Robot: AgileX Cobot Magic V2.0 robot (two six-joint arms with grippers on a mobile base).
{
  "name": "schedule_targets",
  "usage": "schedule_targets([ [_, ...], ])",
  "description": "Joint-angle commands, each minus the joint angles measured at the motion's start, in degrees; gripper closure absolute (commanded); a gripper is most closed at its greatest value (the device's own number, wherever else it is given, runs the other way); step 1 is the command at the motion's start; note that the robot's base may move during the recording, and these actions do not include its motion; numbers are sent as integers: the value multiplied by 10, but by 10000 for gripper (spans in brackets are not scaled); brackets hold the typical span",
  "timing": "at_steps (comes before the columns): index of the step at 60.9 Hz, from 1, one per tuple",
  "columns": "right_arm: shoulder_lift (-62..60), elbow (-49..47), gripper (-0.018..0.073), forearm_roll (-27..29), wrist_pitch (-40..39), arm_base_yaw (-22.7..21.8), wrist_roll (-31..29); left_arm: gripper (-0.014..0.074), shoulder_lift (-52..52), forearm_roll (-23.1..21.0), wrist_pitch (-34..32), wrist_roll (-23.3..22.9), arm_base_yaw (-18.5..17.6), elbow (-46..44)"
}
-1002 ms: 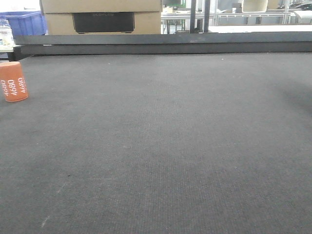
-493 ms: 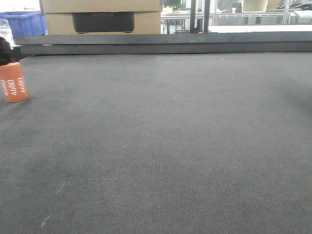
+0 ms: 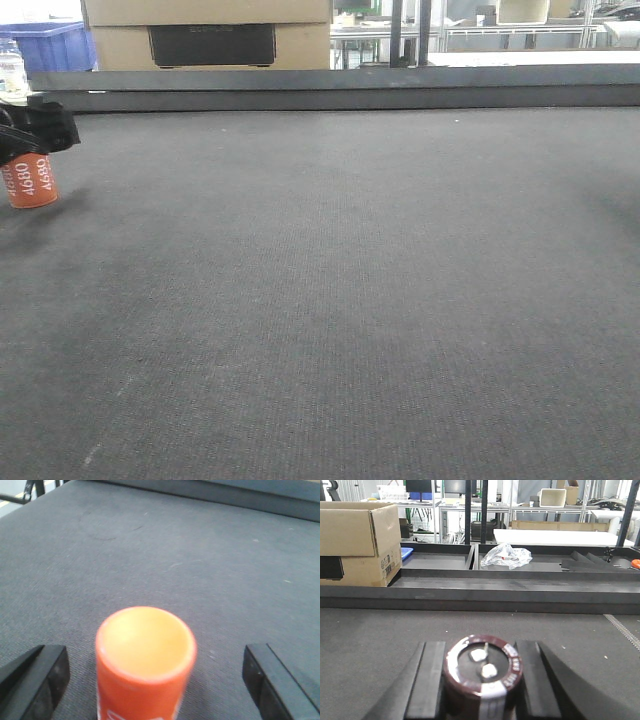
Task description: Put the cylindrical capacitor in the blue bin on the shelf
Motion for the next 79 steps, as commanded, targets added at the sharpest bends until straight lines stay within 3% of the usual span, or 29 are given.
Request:
schedule_targets([
  [1,-5,-2,721,2,-10,0,-1,-12,17,-14,-8,1,8,-15],
  [23,-5,-2,721,2,-5,0,-1,-11,71,-13,1,1,22,-59],
  [29,-5,-2,721,2,-5,0,-1,25,72,14,6,1,22,-59],
  [37,-5,-2,721,2,-5,0,-1,239,70,21,7,1,22,-59],
  [44,-5,-2,721,2,2,0,-1,553,53,21,25,1,22,-59],
  [48,-5,-2,721,2,11,0,-1,689,34,21,47,1,22,-59],
  [65,-5,-4,721,2,98,0,-1,708,-129,66,211,2,22,-60],
  [79,-5,-30,721,-17,255,0,-1,708,-296,90,444,2,22,-60],
])
